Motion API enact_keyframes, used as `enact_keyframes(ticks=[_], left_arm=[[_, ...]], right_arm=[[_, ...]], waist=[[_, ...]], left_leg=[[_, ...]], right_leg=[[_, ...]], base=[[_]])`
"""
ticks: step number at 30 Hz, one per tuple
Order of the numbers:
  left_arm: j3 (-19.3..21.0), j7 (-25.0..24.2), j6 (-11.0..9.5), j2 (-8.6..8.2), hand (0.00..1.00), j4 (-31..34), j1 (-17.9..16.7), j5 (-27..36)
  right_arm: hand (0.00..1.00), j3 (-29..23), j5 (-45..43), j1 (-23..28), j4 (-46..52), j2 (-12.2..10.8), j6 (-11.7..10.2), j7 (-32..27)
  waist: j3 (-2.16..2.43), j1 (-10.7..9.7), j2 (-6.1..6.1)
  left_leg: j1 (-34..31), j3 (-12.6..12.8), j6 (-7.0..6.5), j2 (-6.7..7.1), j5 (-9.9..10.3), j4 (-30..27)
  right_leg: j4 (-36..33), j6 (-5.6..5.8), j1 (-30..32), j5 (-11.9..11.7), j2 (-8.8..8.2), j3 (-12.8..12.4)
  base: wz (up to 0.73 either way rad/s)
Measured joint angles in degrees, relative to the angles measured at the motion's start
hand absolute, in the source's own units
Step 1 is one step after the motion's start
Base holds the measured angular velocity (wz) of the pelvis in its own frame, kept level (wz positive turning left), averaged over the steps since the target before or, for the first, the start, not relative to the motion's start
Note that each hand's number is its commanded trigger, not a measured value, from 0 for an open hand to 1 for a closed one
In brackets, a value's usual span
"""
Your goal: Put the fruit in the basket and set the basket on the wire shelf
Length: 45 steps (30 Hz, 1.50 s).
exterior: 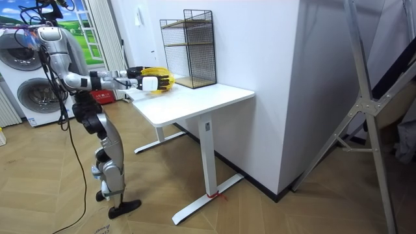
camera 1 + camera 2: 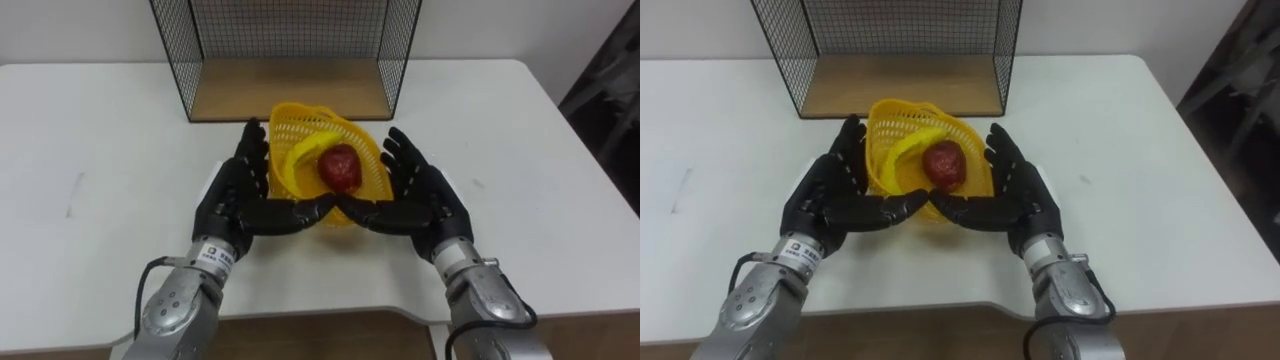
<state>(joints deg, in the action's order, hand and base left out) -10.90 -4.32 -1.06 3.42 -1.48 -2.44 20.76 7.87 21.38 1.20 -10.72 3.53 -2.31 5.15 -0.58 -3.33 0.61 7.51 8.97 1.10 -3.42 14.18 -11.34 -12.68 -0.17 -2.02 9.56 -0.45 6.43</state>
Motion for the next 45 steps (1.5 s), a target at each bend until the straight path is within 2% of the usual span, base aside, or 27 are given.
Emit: enact_keyframes(ticks=[12, 22, 33, 39, 42, 45], left_arm=[[-0.49, 0.01, 0.24, 0.07, 0.0, 0.6, -0.01, -0.02], [-0.52, 0.09, 0.27, 0.06, 0.0, 0.6, -0.01, -0.07], [-0.39, 0.45, 0.26, 0.09, 0.0, 0.24, -0.01, -0.08], [-0.39, 0.46, 0.26, 0.28, 0.0, 0.24, -0.01, -0.09], [-0.4, 0.7, 0.26, 0.37, 0.0, 0.24, -0.01, -0.11], [-0.47, 1.28, 0.26, 0.37, 0.0, 0.24, -0.01, -0.16]], right_arm=[[0.0, 0.11, 0.88, 0.12, 0.03, -0.08, 0.02, -0.82], [0.0, -0.16, 0.87, -0.18, 0.87, -0.02, 1.06, -0.85], [0.0, -0.31, 0.61, -0.19, 9.13, 0.97, 1.17, -2.93], [0.0, -0.27, 0.6, -0.19, 9.42, 1.0, 1.17, -3.28], [0.0, -0.25, 0.59, -0.19, 9.43, 0.94, 1.17, -3.29], [0.0, -0.17, 0.52, -0.19, 9.53, 0.74, 1.17, -3.29]], waist=[[0.01, 0.37, -0.01], [0.01, 0.49, 0.07], [0.03, 0.62, 0.2], [-0.12, 0.67, 0.47], [-0.35, 0.68, 0.89], [-0.29, 0.64, 1.22]], left_leg=[[0.1, 0.31, 0.0, 0.01, 0.0, 0.01], [-0.25, 0.41, -0.09, 0.16, -0.05, -0.02], [-1.2, 0.31, -0.16, 0.23, -0.1, -0.22], [-1.15, 0.22, -0.17, 0.22, -0.1, -0.18], [-1.26, 0.22, -0.19, 0.24, -0.11, -0.28], [-1.65, 0.24, -0.2, 0.25, -0.12, -0.44]], right_leg=[[-0.28, 0.0, 0.15, 0.0, 0.0, -0.26], [-1.29, 0.01, 1.22, 0.01, -0.14, -0.37], [-2.14, 0.05, 2.46, 0.05, -0.36, -0.2], [-2.17, 0.05, 2.34, 0.05, -0.38, -0.05], [-2.18, 0.05, 2.41, 0.06, -0.41, -0.03], [-2.21, 0.05, 2.7, 0.06, -0.43, -0.01]], base=[[0.0], [-0.01], [0.0], [0.0], [0.0], [0.0]])
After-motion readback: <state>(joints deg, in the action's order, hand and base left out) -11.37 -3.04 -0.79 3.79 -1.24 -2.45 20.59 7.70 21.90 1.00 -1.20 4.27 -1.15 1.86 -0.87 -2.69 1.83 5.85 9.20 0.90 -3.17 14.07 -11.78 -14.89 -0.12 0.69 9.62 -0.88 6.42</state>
